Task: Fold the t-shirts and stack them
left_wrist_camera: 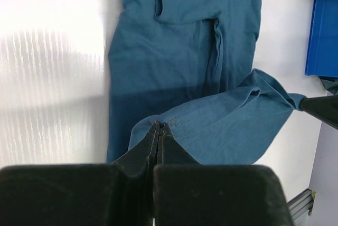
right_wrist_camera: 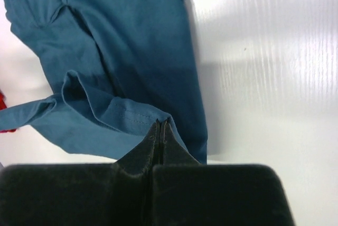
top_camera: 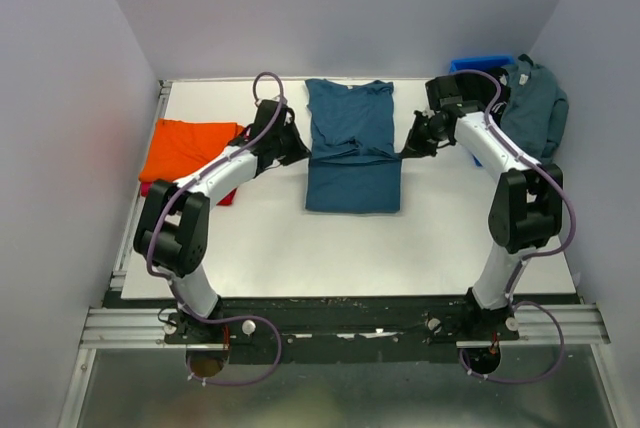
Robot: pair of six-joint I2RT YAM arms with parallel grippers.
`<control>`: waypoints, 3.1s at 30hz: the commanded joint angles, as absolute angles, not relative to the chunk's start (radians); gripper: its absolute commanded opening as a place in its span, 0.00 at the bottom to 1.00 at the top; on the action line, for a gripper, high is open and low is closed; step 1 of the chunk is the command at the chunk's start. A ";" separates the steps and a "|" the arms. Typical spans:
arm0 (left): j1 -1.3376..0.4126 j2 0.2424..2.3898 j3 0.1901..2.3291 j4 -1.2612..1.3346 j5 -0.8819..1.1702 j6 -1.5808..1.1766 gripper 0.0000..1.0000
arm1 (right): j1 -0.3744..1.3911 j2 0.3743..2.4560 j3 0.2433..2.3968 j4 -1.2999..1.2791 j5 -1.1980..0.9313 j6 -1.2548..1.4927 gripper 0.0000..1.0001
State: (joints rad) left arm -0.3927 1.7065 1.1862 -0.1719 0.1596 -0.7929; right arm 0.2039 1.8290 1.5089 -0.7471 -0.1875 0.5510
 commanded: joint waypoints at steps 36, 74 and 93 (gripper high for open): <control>-0.347 1.869 1.393 -0.190 0.129 -0.706 0.80 | 0.144 1.961 1.650 -0.669 -0.183 0.509 0.66; -0.417 1.692 0.888 0.002 0.273 -0.778 0.48 | 0.164 1.726 0.991 -0.341 -0.450 0.497 0.01; -0.423 1.727 0.838 0.150 0.336 -0.861 0.00 | 0.164 1.718 1.015 -0.408 -0.437 0.486 0.01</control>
State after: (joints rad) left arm -0.4187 1.7454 0.8532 0.0917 0.3275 -0.8501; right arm 0.1581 1.7279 0.9798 -0.3359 -0.4580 0.4992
